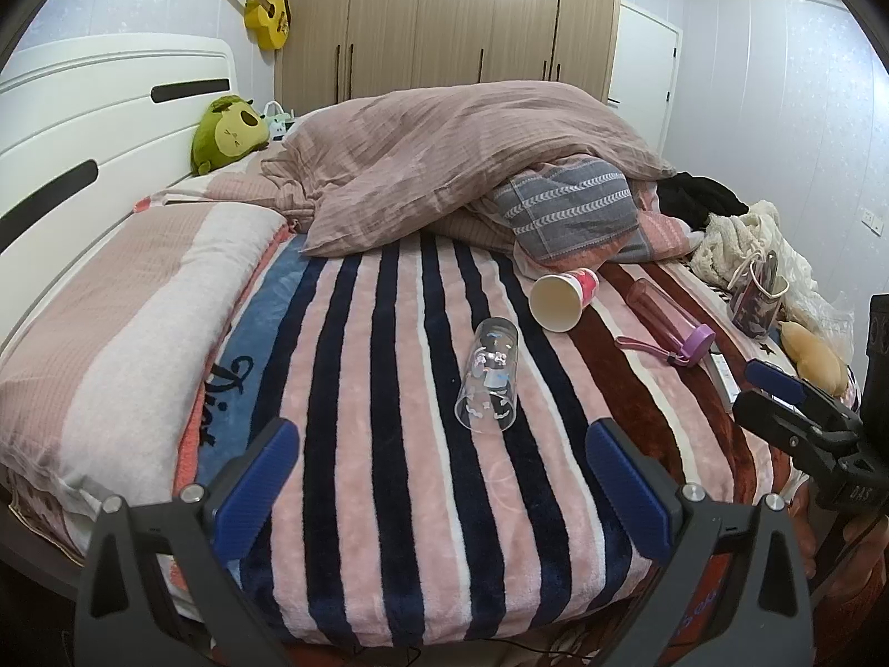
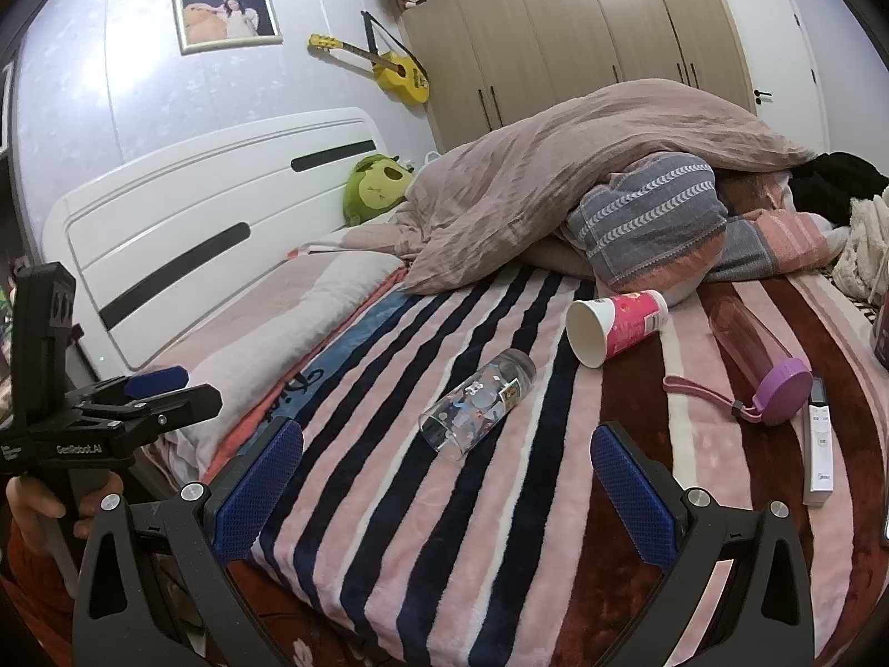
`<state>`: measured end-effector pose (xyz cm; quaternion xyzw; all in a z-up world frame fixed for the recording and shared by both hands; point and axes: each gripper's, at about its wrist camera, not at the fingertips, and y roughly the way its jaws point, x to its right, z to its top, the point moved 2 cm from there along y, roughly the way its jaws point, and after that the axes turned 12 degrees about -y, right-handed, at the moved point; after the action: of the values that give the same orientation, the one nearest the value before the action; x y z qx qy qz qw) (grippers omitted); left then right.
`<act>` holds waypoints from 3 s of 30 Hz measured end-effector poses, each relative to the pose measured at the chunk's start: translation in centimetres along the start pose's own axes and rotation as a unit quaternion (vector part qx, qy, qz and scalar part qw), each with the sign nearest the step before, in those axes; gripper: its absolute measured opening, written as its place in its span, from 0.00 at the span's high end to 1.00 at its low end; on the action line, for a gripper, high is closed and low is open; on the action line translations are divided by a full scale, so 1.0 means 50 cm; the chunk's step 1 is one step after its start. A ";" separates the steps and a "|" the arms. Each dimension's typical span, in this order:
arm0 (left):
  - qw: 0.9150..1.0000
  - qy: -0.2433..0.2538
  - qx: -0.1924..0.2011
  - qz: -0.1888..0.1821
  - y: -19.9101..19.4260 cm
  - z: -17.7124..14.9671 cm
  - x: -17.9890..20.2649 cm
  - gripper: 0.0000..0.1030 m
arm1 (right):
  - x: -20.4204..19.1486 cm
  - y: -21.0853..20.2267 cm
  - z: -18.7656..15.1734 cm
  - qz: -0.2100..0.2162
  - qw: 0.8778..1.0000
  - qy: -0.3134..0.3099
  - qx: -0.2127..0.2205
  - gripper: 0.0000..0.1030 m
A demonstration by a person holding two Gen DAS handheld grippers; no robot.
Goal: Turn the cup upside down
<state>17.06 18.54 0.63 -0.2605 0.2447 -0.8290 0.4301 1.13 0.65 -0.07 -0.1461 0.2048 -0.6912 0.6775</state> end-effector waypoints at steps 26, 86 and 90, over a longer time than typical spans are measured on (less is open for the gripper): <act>0.997 0.025 -0.064 -0.016 0.170 0.018 0.066 0.01 | 0.097 0.071 -0.022 0.024 0.999 0.032 -0.004 0.00; 0.969 -0.064 -0.189 -0.143 0.351 -0.158 -0.046 0.44 | 0.037 0.560 -0.111 0.163 0.906 0.283 -0.268 0.41; 0.961 -0.076 -0.188 -0.189 0.347 -0.146 -0.041 0.44 | 0.032 0.519 -0.087 0.140 0.925 0.269 -0.229 0.41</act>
<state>23.54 12.74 -16.19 -0.4402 0.3087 -0.8121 0.2265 21.75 -0.52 -16.47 -0.0758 0.5507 -0.5369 0.6346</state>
